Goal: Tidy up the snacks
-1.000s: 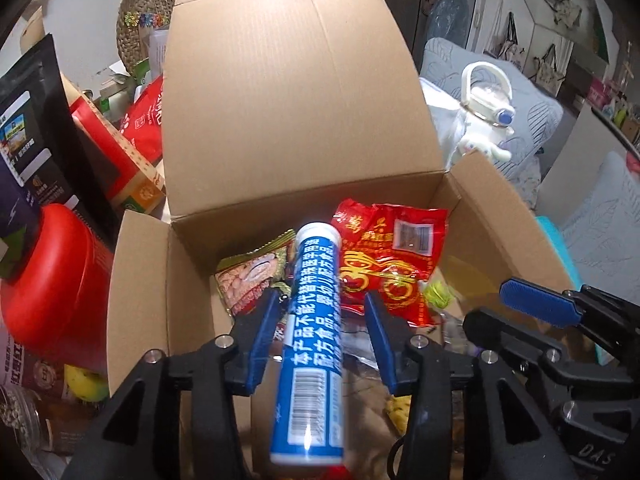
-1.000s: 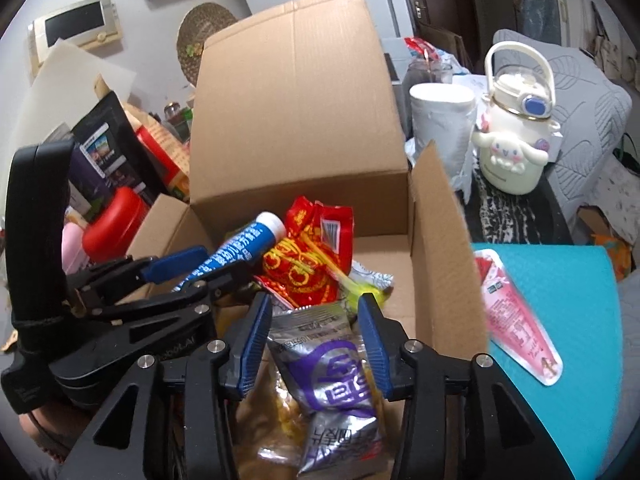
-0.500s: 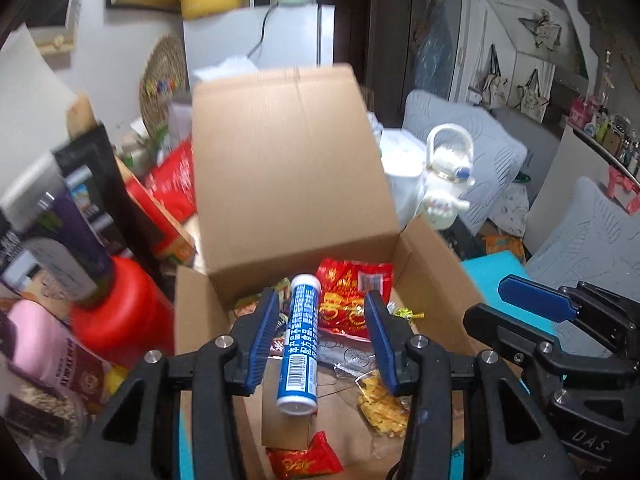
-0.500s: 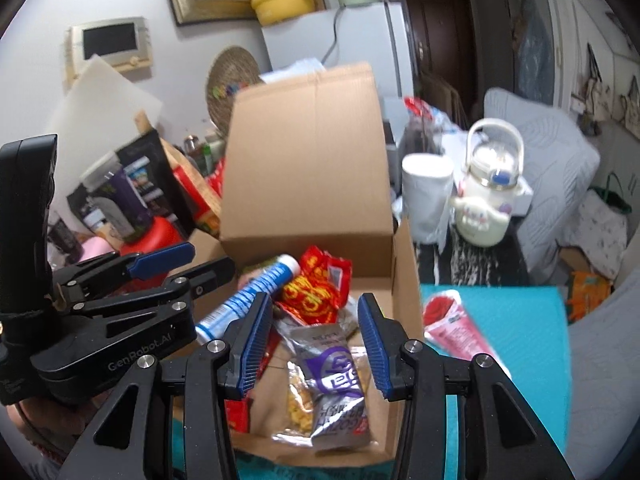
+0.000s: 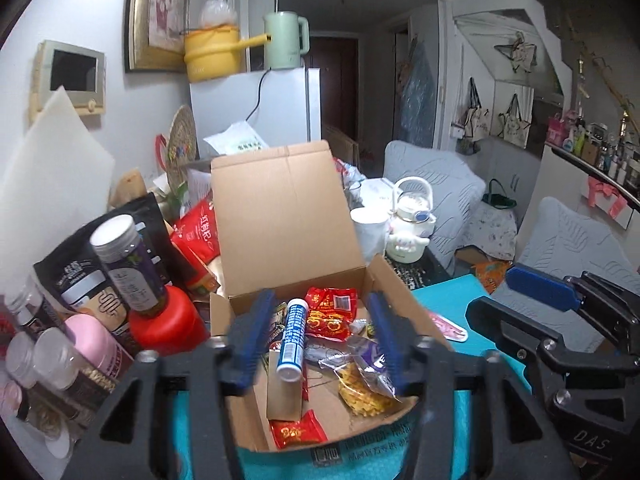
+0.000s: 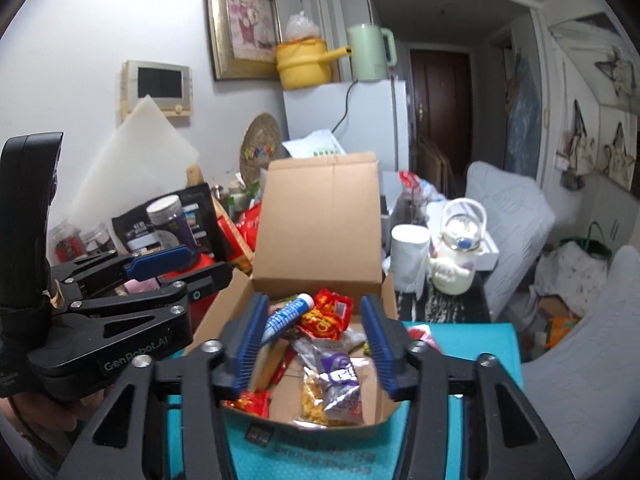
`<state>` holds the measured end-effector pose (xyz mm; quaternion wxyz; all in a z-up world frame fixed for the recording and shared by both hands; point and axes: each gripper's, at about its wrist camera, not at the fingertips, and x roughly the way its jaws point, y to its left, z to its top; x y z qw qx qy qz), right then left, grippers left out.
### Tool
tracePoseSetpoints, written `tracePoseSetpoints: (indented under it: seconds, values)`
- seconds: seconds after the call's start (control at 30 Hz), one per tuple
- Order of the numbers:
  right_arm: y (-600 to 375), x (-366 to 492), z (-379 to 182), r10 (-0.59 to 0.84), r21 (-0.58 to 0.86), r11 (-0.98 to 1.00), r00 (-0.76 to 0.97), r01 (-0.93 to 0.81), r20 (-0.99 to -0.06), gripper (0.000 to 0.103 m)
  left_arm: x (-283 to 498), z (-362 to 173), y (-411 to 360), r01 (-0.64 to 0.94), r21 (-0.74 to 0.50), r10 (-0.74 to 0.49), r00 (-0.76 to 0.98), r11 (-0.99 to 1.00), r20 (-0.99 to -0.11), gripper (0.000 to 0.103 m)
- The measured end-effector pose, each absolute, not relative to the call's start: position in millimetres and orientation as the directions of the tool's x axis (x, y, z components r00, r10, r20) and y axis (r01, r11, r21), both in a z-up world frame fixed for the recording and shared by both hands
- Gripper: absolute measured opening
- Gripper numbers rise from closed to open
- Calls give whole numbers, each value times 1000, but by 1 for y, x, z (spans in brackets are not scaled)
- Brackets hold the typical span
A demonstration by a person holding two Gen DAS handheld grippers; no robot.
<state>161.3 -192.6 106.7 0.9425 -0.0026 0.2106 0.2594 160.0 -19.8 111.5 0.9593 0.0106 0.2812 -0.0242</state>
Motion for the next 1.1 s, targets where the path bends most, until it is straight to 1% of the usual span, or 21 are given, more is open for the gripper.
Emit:
tracePoseSetpoints:
  seconds: [0.03, 0.07, 0.13, 0.2, 0.27, 0.33, 0.53, 0.77, 1.1]
  values:
    - [-194, 154, 108, 484, 98, 867, 783, -488, -391, 57, 150, 115, -20, 50, 8, -38, 853, 999, -520, 78]
    - [-196, 148, 109, 482, 94, 869, 787, -486, -385, 59, 143, 117, -20, 40, 14, -28, 865, 999, -501, 80]
    - [-200, 135, 111, 474, 89, 874, 796, -479, -375, 64, 126, 121, -20, 30, 23, -16, 883, 999, -469, 82]
    - [-203, 120, 112, 463, 79, 880, 809, -469, -361, 68, 115, 123, -19, 41, 13, -30, 883, 999, -468, 82]
    - [-207, 106, 112, 458, 76, 884, 819, -462, -345, 78, 101, 123, -18, 49, 7, -41, 885, 999, -464, 82]
    - [-209, 94, 110, 454, 73, 886, 826, -457, -335, 80, 88, 123, -16, 44, 12, -34, 891, 999, -452, 82]
    - [-209, 61, 101, 421, 46, 901, 846, -431, -329, 84, 54, 114, -10, 37, 7, -30, 894, 999, -447, 82]
    - [-202, 34, 81, 390, 36, 915, 854, -403, -344, 84, 22, 98, -3, 11, 4, -8, 895, 1000, -446, 82]
    - [-201, 18, 55, 367, 52, 924, 842, -378, -395, 84, 3, 71, 4, 1, -11, -6, 871, 1000, -491, 82]
